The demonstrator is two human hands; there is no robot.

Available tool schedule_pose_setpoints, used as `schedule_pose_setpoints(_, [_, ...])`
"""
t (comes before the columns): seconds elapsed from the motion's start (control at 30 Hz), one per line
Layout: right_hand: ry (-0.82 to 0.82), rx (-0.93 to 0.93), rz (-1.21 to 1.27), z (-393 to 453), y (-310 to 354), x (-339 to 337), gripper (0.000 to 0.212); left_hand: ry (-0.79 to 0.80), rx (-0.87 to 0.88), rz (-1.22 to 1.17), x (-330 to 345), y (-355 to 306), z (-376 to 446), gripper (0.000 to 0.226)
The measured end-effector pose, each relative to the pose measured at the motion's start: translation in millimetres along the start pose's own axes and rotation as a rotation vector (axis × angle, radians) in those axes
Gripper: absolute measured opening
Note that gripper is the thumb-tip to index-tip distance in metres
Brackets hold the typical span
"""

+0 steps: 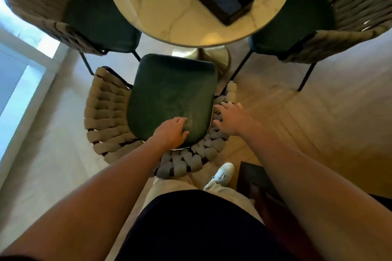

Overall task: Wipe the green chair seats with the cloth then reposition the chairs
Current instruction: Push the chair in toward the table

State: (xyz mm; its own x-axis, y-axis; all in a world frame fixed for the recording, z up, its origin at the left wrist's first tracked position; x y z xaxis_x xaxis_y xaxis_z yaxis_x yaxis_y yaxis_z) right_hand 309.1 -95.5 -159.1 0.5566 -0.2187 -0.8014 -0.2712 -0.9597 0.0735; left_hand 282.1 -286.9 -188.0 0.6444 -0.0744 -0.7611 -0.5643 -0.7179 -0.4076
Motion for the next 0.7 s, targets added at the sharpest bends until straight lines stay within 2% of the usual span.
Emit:
schedule_pose_setpoints(0.23, [0.013,-0.099,-0.123,21,25,-19,0.066,-0.081,-0.156,-0.103,13,22,-23,0.059])
schedule_pose_setpoints(0.53, [0.057,-0.180,-0.150,41,79,-43,0.065,-0.149,-0.178,-0.118,-22,49,-19,0.060])
schedule_pose_setpoints(0.7, [0.128,-0.242,-0.205,69,96,-46,0.063,-0.156,-0.281,-0.223,-25,64,-9,0.061])
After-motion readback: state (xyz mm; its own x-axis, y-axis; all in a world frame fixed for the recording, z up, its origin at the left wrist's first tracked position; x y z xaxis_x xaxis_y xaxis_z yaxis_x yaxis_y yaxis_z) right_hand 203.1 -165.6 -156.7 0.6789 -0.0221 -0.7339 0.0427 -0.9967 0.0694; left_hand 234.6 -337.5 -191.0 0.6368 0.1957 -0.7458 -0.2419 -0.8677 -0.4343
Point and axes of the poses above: each hand's wrist, its own z-axis towards the middle knuckle, its own x-axis out of the palm, y = z × x, the point moved 9 cm from there along z, towards the middle knuckle, and after that the axes turned 14 degrees about x, right-handed, at the moved point
